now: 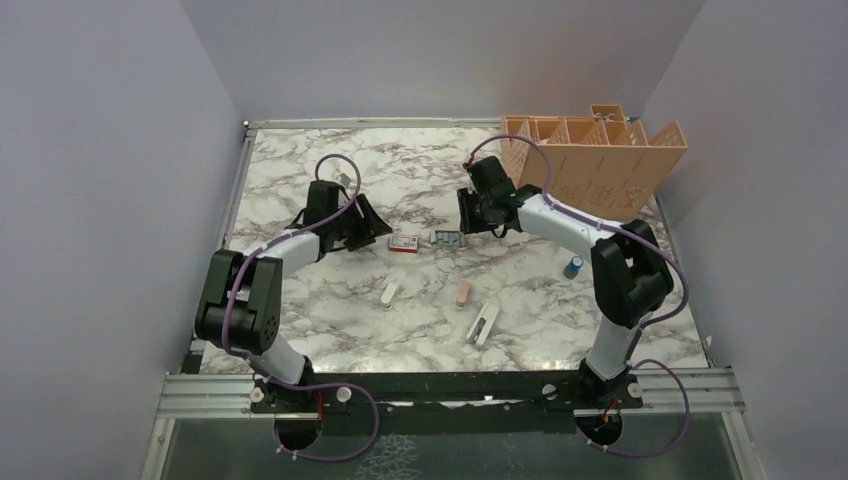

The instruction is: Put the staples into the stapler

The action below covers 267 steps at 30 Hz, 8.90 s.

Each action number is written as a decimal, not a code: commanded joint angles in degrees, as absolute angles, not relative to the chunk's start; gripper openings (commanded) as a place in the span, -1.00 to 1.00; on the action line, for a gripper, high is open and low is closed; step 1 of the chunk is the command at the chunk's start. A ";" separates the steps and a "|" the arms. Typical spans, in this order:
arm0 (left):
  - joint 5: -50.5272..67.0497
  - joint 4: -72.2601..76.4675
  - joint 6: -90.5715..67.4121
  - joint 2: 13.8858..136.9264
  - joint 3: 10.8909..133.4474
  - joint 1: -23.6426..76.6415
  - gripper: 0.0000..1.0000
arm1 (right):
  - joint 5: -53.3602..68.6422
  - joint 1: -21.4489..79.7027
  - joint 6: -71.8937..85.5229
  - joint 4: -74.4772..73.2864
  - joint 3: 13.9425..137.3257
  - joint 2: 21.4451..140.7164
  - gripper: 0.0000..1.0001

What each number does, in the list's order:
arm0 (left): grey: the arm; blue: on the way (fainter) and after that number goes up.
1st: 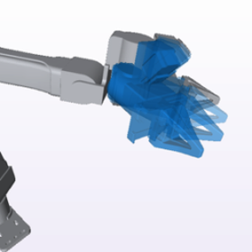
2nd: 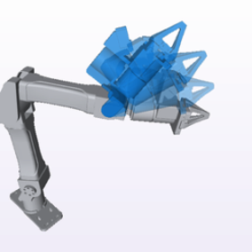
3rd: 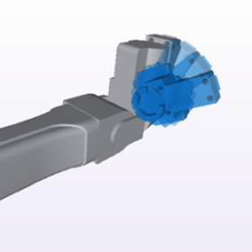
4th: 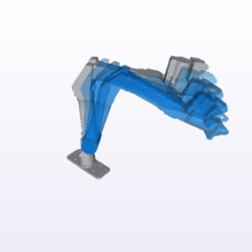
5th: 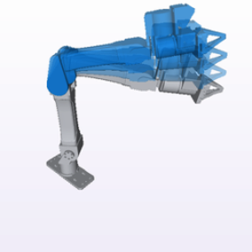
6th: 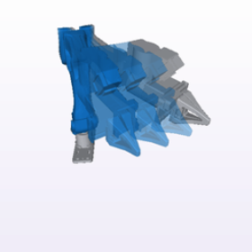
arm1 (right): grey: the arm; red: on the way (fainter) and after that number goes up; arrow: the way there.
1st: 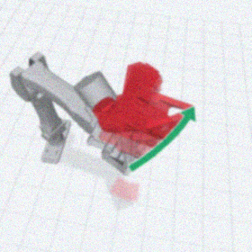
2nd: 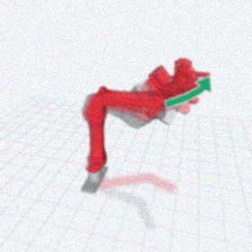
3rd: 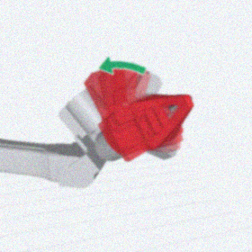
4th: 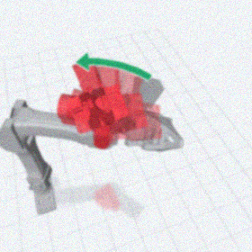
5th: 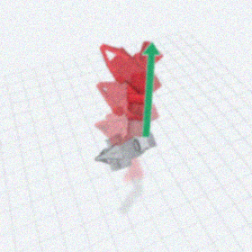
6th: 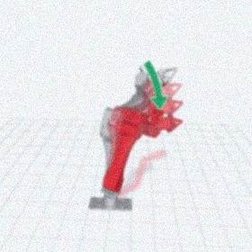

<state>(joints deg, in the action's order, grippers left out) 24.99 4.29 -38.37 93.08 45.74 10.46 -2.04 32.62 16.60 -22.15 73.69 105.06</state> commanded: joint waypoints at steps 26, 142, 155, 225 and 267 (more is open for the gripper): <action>17.34 -19.49 -37.46 44.72 32.79 10.20 0.73 | 5.34 38.52 28.99 -26.78 46.46 66.96 0.43; 17.95 26.19 -43.02 77.05 21.82 41.66 -1.00 | 3.87 37.08 40.38 -21.61 52.71 74.35 -0.45; 20.67 26.19 -40.52 76.44 22.34 41.84 -1.00 | 10.73 35.34 35.79 -18.54 52.52 79.69 -0.25; 14.76 22.69 -43.03 75.10 23.12 41.79 0.22 | -2.73 24.26 19.24 -36.06 59.49 92.80 -0.22; 21.57 20.28 -33.76 87.90 35.96 54.47 0.18 | 10.87 23.73 31.26 -31.37 41.95 69.02 0.30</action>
<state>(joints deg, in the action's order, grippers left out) 18.44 20.51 -38.24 84.38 32.42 51.72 6.59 23.99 27.59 -33.95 44.12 71.44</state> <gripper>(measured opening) 0.614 0.649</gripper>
